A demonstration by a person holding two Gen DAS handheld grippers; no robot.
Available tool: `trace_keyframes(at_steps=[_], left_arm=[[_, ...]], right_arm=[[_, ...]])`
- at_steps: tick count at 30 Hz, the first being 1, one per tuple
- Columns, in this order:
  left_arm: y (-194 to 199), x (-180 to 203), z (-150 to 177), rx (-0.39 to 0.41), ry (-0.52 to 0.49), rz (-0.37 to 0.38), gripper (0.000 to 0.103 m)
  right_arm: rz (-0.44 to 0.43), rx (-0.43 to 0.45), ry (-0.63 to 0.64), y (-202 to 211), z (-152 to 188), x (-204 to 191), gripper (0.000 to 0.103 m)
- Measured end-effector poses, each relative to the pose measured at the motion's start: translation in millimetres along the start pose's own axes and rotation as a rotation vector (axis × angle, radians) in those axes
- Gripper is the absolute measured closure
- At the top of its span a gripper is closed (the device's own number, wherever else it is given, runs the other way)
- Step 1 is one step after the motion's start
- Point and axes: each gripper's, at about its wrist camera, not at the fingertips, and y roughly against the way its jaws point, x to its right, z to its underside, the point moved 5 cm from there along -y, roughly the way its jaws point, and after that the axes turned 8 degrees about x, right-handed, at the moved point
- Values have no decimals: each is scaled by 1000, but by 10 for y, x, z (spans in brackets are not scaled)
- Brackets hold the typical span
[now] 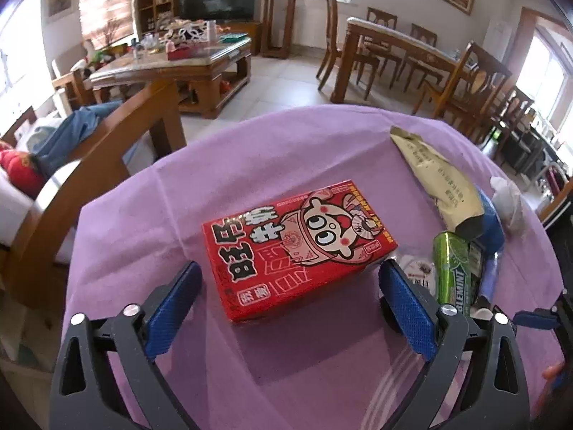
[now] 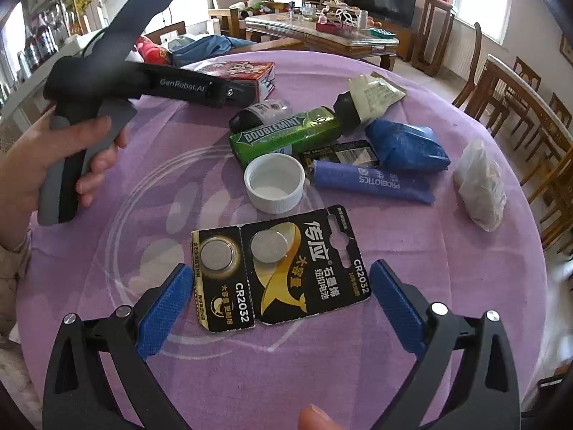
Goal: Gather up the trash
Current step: 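Grasp the black battery card with the right tool while the left tool grasps the red milk box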
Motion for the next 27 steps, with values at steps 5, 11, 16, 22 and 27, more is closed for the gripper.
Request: trace_keyframes(at_steps=[5,11,16,22,27], left_arm=[[28,-95,-27,29,38,23,46],[47,-88,-11,32,45,70,51],[52,-85,-29,40,42,100,16],[58,-44,-223,106,-67,73,7],[-173,100,-296,48,-137,132,20]], right_arm=[[12,5,-23,13,-6,-61,8],[-1,91,-123,243,-52,48,26],[-33,87,-175,307,7,133,37],[-62,64,-161,166,33,66,23],[-38,59,-154,85,-45,93,18]])
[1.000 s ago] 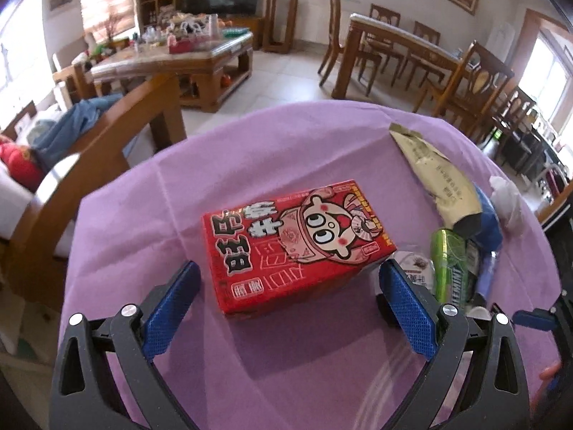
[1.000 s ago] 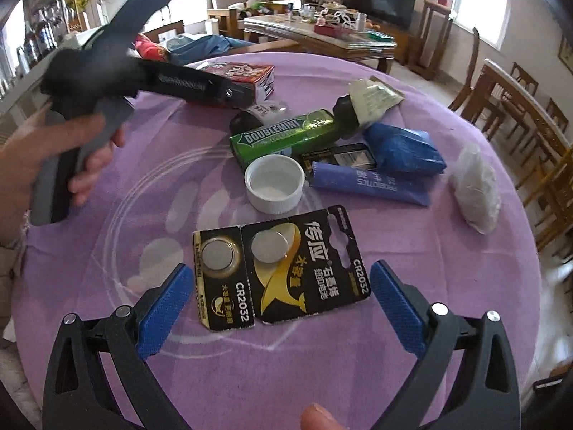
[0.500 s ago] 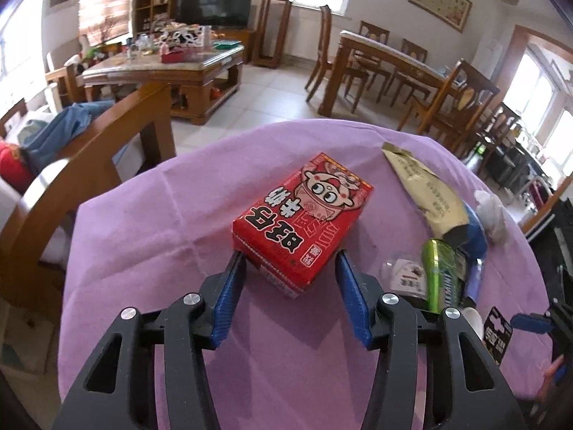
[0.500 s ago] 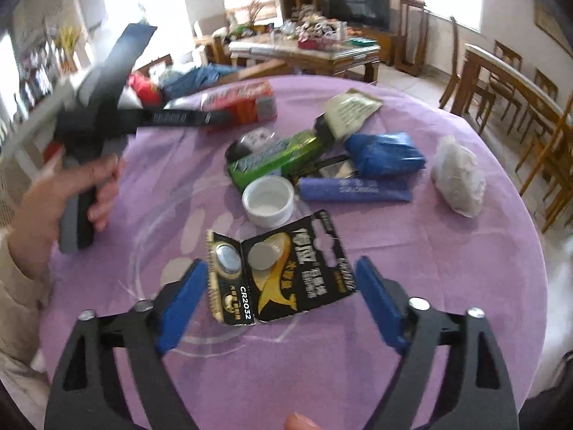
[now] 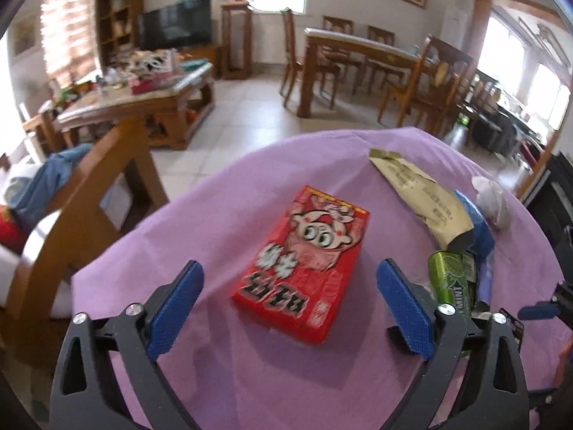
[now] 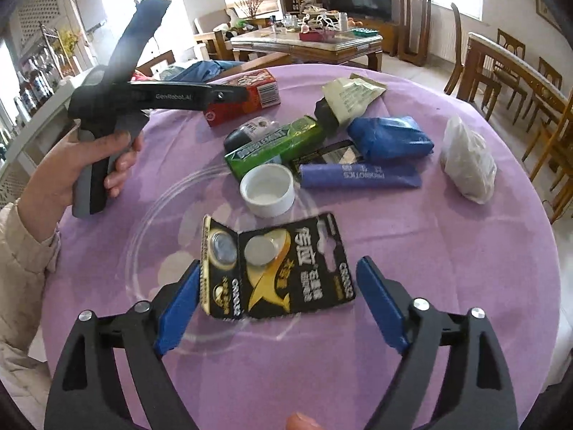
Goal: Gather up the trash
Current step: 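Grasp the black battery card with the right tool while the left tool grasps the red milk box, then carry the battery card and red milk box with both tools over the bin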
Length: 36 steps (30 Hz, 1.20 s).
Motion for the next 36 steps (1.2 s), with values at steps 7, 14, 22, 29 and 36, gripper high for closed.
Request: trace_keyframes(at_steps=[7,14,22,29,36], left_arm=[[-100,92,62,-38,-11,8,51],[59,-1,41,47,44,33,51],[517,159,101,142,63,123,51],[832,582,127,189,21,185,51],[953,1353,58,201,-58,288,51]], right_arm=[[48,-7,22,-69,-31,47,21],[75,-8,68,-21,36,-97,42],[45,58,-10,215,78,0,42],[29,169,-63,591,1,114,42],[94,294,-154,1146,38,585,42]])
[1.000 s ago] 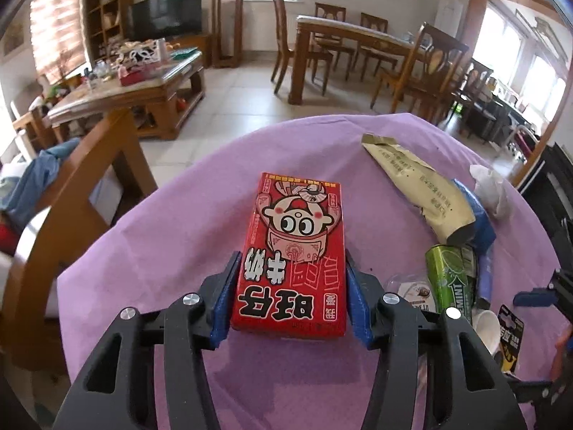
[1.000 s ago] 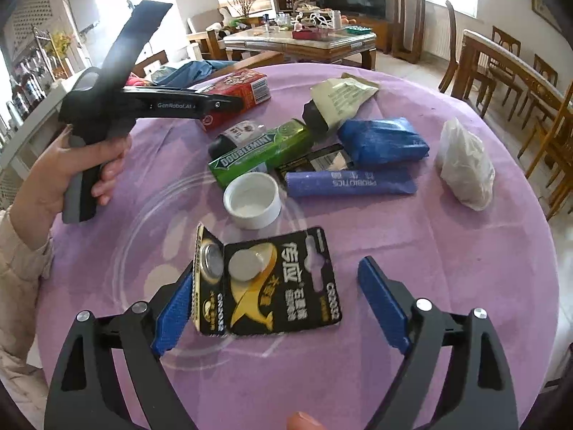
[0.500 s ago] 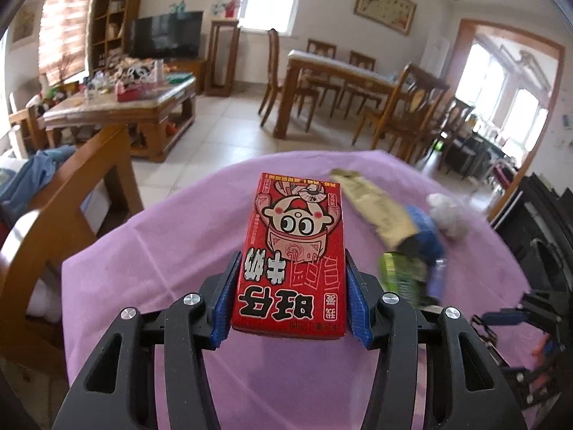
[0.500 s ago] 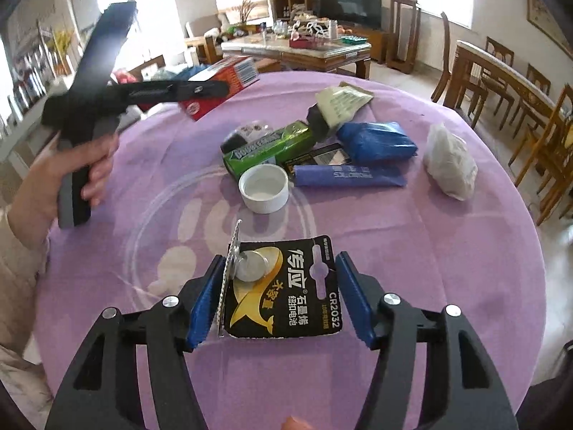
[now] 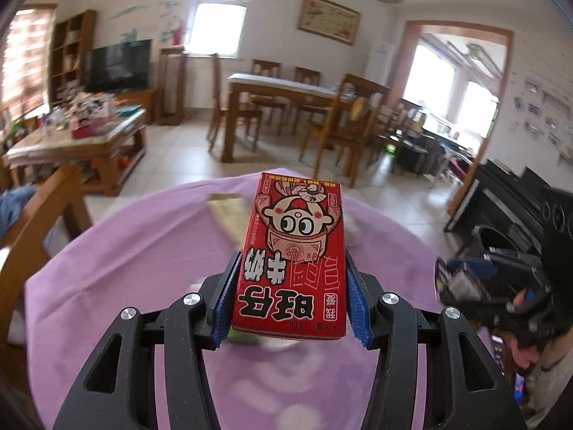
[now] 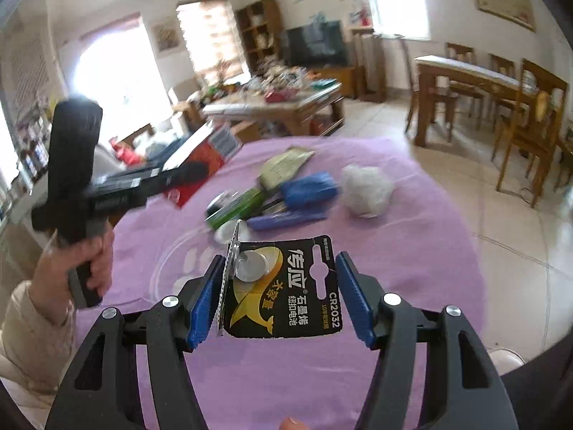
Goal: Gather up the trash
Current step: 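Carry the battery card and red milk box with both tools over the bin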
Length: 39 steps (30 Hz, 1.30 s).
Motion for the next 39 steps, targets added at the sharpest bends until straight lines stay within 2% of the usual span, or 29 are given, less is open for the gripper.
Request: trace_keyframes(at_steps=[7,12,16,20,25,30,39], left_arm=[[-363,958,31,-38,-72,131,51],[-637,1811,95,-68,-126,251,51],[-839,2412,196,-94,-154,335,51],[-1072,3026,339,-127,-187,424,51],[-1327,3652,508,-162,-212,511,51],[-1581,4182,729,-198,-253,558,51],[-1825,4604,961,-241,-278,571,51]], right_arm=[[193,156,-100,690,-18,763,42],[328,254,-187,1213,66,1324,42],[430,324,-275,1631,233,1804,42],[514,357,-361,1953,487,2201,42],[582,383,-451,2270,820,2520,42],[611,405,-509,2403,999,2707,42],[606,425,-589,2531,1208,2889,41]])
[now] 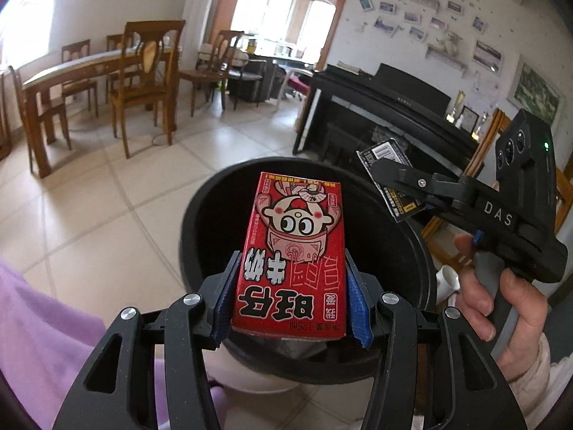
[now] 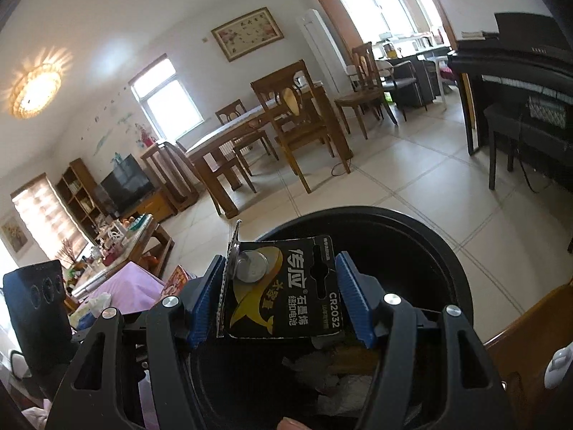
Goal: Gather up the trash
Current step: 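Carry the battery card and red milk box with both tools over the bin, then open both tools to drop the card and milk box into the bin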
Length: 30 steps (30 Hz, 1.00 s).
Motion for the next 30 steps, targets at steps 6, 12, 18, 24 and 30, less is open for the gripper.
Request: trace_keyframes(at_steps=[6,12,18,24,30], left_arm=[[-71,52,28,-18,-16,4,51],[-134,173,-5,-28,-33,3,51],[-96,225,-64,-13,-60,-44,29],[136,190,-165,61,-70,-103,10],[372,143,-207,98,-85,-123,7]], right_arm=[[0,-8,-34,-20,-1,133,41],[1,-17,-48,-17,26,164,41],[-15,-44,-54,-48,-3,138,29],[-10,-28,-12,-20,-43,49,10],[-12,-41,18,-48,-38,-33,10]])
